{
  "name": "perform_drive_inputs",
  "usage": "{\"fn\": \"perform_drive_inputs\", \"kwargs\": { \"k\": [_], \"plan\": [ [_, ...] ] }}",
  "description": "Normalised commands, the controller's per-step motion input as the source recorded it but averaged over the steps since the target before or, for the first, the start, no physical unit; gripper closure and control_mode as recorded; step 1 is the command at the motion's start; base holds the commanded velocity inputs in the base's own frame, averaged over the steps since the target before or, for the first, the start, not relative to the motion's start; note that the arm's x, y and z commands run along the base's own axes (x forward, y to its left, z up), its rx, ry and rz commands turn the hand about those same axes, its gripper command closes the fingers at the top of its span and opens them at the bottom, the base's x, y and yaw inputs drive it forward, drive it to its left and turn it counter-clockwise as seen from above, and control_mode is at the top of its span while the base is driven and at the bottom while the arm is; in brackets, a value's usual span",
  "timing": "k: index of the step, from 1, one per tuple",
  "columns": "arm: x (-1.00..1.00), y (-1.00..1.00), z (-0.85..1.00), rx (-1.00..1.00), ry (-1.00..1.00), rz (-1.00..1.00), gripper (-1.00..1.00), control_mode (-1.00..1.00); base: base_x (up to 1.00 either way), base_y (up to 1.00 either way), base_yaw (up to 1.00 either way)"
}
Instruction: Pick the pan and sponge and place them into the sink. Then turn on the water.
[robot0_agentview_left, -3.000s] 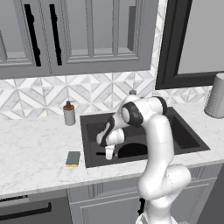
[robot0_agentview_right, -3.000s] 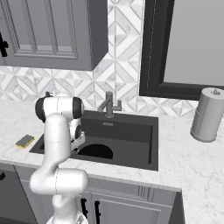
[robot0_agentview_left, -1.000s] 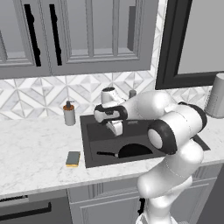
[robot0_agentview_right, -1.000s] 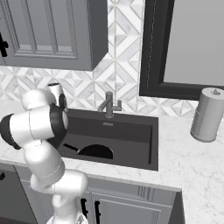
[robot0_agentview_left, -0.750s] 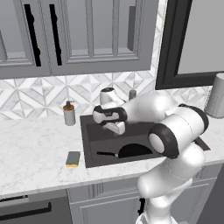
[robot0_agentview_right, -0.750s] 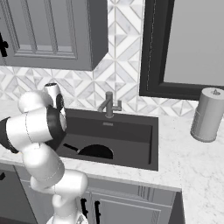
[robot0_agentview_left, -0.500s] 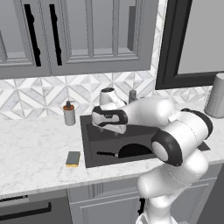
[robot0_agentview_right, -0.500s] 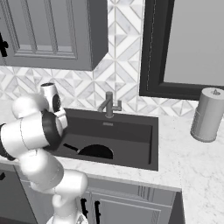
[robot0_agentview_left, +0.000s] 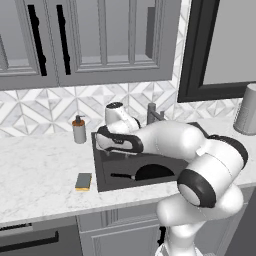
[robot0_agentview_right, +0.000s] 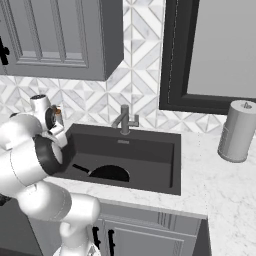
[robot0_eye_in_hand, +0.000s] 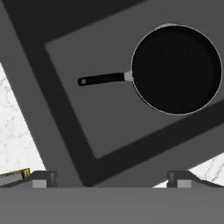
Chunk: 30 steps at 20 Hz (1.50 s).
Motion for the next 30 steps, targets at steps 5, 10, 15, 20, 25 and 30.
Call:
{"fn": "perform_drive_inputs", "kwargs": {
  "k": [5,10,15,20,25,30],
  "plan": [
    [-0.14,0.38,0.0,-0.03,0.01,0.11,-1.0,-1.0,0.0,0.0,0.0],
    [-0.18,0.41,0.0,-0.05,0.05,0.21,-1.0,-1.0,0.0,0.0,0.0],
    [-0.26,0.41,0.0,-0.06,0.01,0.19,-1.0,-1.0,0.0,0.0,0.0],
    [-0.2,0.4,-0.04,-0.05,0.05,0.1,-1.0,-1.0,0.0,0.0,0.0],
    [0.0,0.48,-0.1,-0.01,0.08,0.01,-1.0,-1.0,0.0,0.0,0.0],
    [0.0,0.37,-0.22,0.0,0.03,0.0,-1.0,-1.0,0.0,0.0,0.0]
  ]
}}
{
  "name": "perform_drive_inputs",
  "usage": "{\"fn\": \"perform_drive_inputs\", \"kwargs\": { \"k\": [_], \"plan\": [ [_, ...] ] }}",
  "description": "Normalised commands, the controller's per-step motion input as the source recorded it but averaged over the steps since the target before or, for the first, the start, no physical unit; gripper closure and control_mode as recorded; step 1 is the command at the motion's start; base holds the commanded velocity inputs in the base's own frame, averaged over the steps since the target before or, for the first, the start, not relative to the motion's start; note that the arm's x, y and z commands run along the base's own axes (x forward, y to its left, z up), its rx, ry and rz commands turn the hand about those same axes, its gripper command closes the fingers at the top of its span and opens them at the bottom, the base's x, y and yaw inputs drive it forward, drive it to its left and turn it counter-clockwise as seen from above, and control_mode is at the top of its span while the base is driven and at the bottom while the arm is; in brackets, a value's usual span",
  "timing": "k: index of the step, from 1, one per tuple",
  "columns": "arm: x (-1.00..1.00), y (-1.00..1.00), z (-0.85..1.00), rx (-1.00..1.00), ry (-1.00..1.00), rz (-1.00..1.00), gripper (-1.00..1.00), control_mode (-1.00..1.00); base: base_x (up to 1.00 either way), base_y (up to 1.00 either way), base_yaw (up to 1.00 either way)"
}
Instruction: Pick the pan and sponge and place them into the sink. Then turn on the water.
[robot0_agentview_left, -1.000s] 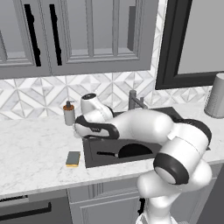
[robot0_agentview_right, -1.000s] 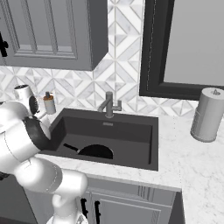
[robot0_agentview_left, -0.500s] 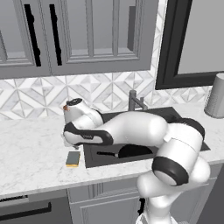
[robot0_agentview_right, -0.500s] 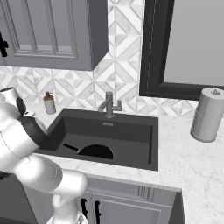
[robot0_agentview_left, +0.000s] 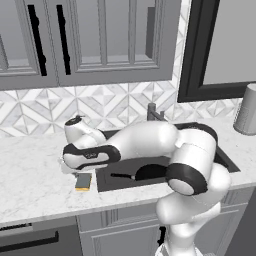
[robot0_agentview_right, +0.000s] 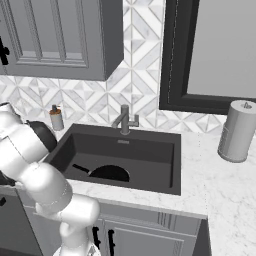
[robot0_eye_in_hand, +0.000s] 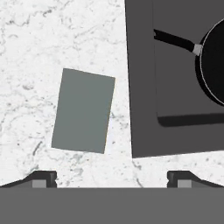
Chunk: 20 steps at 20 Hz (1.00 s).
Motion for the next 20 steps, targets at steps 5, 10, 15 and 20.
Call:
{"fn": "perform_drive_inputs", "kwargs": {
  "k": [5,10,15,20],
  "plan": [
    [0.03,0.17,-0.27,0.0,0.0,0.0,-1.0,-1.0,0.0,0.0,0.0],
    [0.11,0.0,-0.18,0.03,0.0,0.0,-1.0,-1.0,0.0,0.0,0.0],
    [0.08,0.01,-0.15,0.04,0.0,0.0,-1.0,-1.0,0.0,0.0,0.0],
    [0.01,0.0,-0.16,0.02,0.0,0.0,-1.0,-1.0,0.0,0.0,0.0]
  ]
}}
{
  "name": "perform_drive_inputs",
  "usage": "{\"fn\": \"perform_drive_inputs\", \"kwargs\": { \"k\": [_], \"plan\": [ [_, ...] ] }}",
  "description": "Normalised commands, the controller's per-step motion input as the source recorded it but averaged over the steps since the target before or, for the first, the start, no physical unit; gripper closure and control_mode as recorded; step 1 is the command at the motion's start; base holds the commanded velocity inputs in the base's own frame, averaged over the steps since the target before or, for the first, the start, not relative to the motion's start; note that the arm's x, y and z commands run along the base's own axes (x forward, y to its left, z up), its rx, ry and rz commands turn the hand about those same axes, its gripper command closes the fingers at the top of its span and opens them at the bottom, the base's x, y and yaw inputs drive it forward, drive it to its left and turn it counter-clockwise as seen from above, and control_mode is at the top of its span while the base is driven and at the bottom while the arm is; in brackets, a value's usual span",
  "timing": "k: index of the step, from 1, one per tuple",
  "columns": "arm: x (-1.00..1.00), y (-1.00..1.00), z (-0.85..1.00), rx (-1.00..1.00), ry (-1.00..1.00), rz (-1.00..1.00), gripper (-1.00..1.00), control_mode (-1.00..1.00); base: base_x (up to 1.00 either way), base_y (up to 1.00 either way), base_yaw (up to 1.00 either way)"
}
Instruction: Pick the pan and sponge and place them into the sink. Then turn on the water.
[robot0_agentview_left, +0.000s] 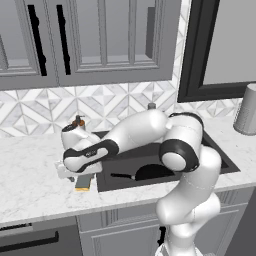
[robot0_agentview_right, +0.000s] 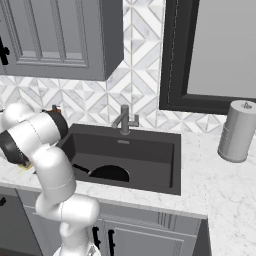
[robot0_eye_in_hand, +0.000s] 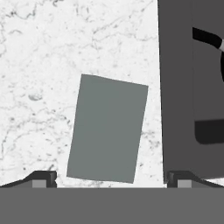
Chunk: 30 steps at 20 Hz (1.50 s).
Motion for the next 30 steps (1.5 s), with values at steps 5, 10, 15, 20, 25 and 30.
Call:
{"fn": "perform_drive_inputs", "kwargs": {
  "k": [5,10,15,20,25,30],
  "plan": [
    [0.0,0.0,-0.22,0.01,0.0,0.0,-1.0,-1.0,0.0,0.0,0.0],
    [0.0,0.0,-0.24,0.03,0.0,0.0,-1.0,-1.0,0.0,0.0,0.0],
    [0.0,0.0,-0.31,0.04,-0.01,0.0,-1.0,-1.0,0.0,0.0,0.0],
    [0.0,0.0,-0.32,0.04,-0.02,0.0,-1.0,-1.0,0.0,0.0,0.0],
    [0.0,0.0,-0.36,0.05,-0.02,0.0,-1.0,-1.0,0.0,0.0,0.0],
    [0.0,0.0,-0.29,0.01,0.0,0.0,1.0,-1.0,0.0,0.0,0.0]
  ]
}}
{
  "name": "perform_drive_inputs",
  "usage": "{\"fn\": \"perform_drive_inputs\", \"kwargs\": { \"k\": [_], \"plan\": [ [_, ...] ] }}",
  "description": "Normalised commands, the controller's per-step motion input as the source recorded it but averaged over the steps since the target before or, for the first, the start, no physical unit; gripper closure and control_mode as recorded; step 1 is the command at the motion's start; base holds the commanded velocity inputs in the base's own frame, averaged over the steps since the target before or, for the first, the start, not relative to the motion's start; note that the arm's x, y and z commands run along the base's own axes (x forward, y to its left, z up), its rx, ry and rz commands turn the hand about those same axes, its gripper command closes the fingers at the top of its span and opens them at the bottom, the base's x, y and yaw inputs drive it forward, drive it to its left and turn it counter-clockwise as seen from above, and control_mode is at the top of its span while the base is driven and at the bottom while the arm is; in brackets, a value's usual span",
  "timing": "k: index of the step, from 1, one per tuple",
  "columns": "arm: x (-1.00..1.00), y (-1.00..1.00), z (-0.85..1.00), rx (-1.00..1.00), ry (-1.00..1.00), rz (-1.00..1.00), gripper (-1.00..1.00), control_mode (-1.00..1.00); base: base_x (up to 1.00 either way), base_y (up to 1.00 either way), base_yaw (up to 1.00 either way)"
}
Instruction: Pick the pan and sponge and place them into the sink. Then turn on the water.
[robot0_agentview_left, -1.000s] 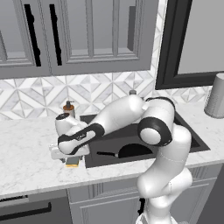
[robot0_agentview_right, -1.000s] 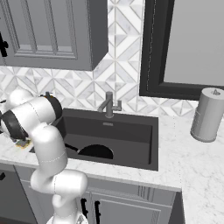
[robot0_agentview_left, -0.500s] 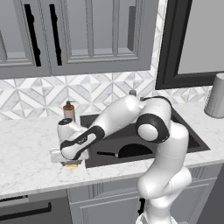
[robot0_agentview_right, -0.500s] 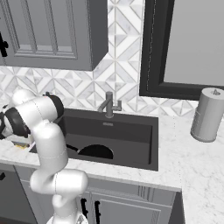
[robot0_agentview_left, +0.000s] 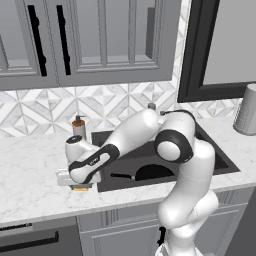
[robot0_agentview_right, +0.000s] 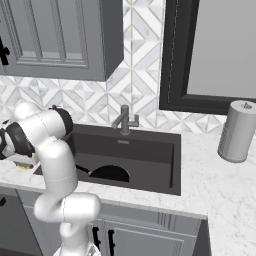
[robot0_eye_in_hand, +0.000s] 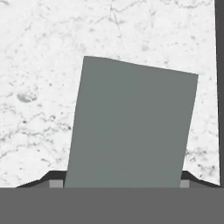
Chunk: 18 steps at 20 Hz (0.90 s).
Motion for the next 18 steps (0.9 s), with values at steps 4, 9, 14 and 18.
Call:
{"fn": "perform_drive_inputs", "kwargs": {
  "k": [4,9,14,18],
  "plan": [
    [-0.05,-0.09,0.0,0.0,0.0,0.0,1.0,-1.0,0.0,0.0,0.0],
    [-0.1,-0.24,0.23,0.0,0.0,-0.06,1.0,-1.0,0.0,0.0,0.0],
    [0.18,-0.41,0.46,0.0,0.0,-0.15,1.0,-1.0,0.0,0.0,0.0],
    [0.48,-0.69,0.28,0.0,0.01,-0.2,1.0,-1.0,0.0,0.0,0.0]
  ]
}}
